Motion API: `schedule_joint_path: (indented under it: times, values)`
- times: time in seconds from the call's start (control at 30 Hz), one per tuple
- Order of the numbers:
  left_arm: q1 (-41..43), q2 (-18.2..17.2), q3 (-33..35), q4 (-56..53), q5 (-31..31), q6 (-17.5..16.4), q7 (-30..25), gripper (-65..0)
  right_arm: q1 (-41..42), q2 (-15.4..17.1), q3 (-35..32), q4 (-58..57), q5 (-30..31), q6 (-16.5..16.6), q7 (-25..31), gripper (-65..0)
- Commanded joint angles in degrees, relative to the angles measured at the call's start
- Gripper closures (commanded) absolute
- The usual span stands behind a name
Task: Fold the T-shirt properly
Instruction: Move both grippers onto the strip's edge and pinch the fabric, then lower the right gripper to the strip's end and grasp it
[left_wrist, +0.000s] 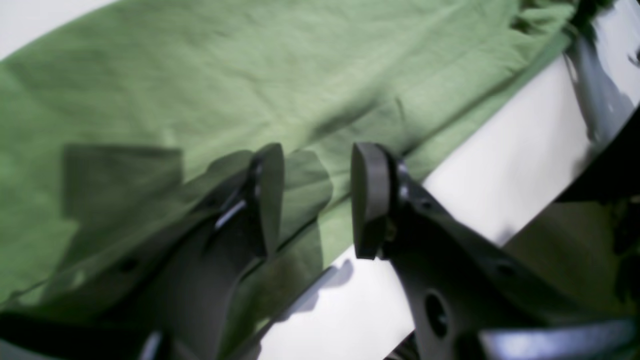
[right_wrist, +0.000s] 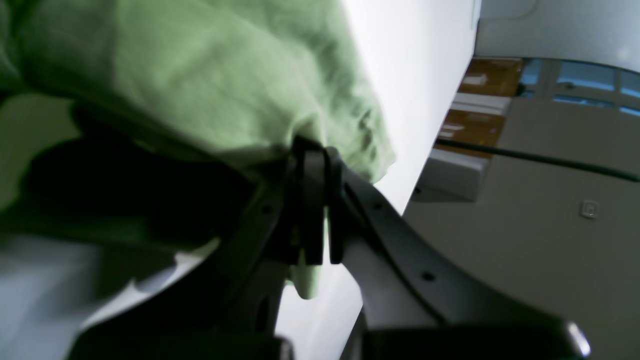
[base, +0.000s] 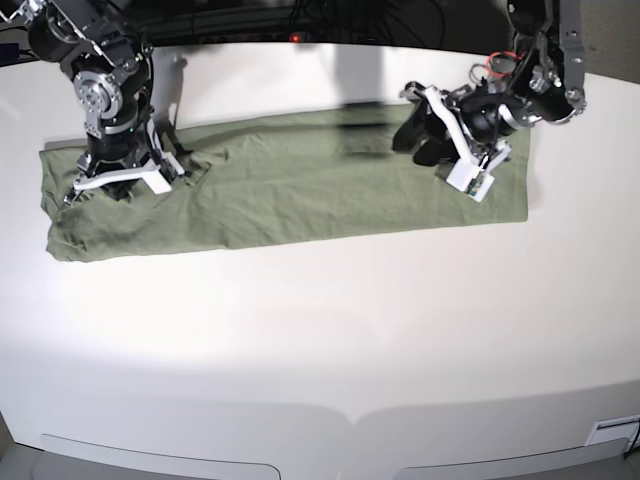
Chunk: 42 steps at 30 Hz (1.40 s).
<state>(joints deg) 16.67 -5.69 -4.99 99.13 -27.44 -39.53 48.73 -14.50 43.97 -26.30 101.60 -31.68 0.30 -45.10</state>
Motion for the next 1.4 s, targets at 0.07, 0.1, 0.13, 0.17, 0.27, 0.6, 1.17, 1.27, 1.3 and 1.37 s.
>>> schedule_joint_path:
  times: [0.07,0.1,0.13,0.17,0.27,0.6,1.17,1.27,1.3,1.37]
  values:
    - [-0.2,-0.2,0.7,-2.8,-1.0,-0.5,-0.8,-21.9,3.1,1.1,0.5,0.6,0.4,1.8,0.5,0.0]
    - [-0.2,-0.2,0.7,-4.1,-1.0,-0.5,-0.9,-21.9,3.8,1.3,0.5,0.6,2.1,3.0,1.0,0.0]
    - [-0.3,-0.2,0.7,-5.4,-1.0,-0.5,-0.8,-21.9,4.5,1.7,0.5,0.6,3.4,4.9,1.7,0.0]
    - [-0.3,-0.2,0.7,-6.8,-1.0,-0.5,-0.8,-21.9,5.2,2.1,0.5,0.6,4.2,6.8,2.5,0.0]
    - [-0.5,-0.2,0.7,-10.2,-1.0,-0.5,-0.9,-21.9,7.5,4.2,0.5,0.6,7.1,14.1,5.4,0.0]
    - [-0.7,-0.2,0.7,-11.7,4.1,-0.5,-4.5,-21.9,14.8,11.8,0.4,0.6,14.3,23.8,7.0,0.0]
    - [-1.4,-0.4,0.5,-11.7,10.9,0.0,-7.3,-21.9,15.3,12.9,0.4,0.7,41.3,39.7,-6.2,-6.7]
    - [-2.7,-0.4,0.5,-11.7,10.9,0.7,-7.3,-21.9,15.2,12.9,0.4,0.7,48.8,39.7,-13.7,-21.7]
    - [-3.2,-0.4,0.5,-11.7,10.9,0.7,-7.3,-21.9,15.3,12.9,0.4,0.7,50.3,39.7,-15.3,-22.5]
    - [-4.2,-0.4,0.5,-11.7,10.9,0.8,-7.2,-21.9,15.3,12.9,0.4,0.7,50.4,39.7,-15.0,-22.5]
